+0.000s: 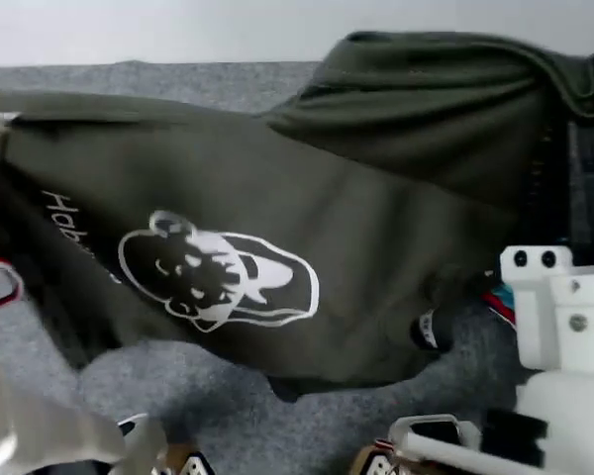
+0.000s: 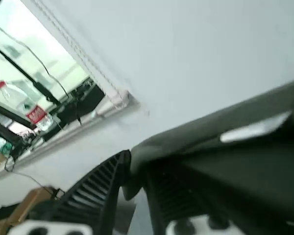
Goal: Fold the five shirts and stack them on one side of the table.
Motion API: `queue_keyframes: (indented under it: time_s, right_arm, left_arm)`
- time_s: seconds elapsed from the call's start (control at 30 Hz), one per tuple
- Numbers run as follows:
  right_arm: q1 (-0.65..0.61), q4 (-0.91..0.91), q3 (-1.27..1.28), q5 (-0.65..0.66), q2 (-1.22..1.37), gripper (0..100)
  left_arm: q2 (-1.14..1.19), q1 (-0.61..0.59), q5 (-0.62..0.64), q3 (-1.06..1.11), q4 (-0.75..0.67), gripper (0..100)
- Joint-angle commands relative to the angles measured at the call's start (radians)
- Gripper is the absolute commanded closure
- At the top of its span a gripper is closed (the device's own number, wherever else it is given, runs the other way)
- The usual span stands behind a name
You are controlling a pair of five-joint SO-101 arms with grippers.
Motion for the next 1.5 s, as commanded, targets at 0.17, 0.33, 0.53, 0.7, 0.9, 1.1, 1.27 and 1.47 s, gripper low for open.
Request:
queue_keyframes:
  time_s: [0.17,0.33,0.53,0.7,0.9,1.1,1.27,1.47]
  right_arm:
    - [0.012,-0.151,0.055,0.049,0.001,98.9]
    - [0.007,-0.154,0.069,0.043,-0.008,98.9]
    - [0.012,-0.153,0.052,0.018,-0.056,98.9]
    - [0.013,-0.105,0.052,0.018,-0.127,98.9]
    - [0.013,-0.019,0.071,0.020,-0.151,98.9]
    - [0.010,0.010,0.230,0.015,-0.124,98.9]
    - [0.004,-0.002,0.500,0.014,-0.091,98.9]
    - [0.004,-0.217,0.893,-0.112,-0.022,98.9]
  left_arm:
    - [-0.109,-0.009,-0.063,0.283,0.020,99]
    - [-0.307,0.084,-0.064,0.470,0.018,99]
    - [-0.545,0.110,-0.064,0.630,0.017,99]
    - [-0.684,0.110,-0.066,0.642,-0.009,99]
    - [-0.713,0.110,-0.066,0.665,-0.057,99]
    - [-0.713,0.110,-0.066,0.995,-0.213,99]
    - [-0.713,0.115,-0.066,1.394,-0.485,99]
    - [-0.712,0.143,-0.152,1.814,-0.882,99]
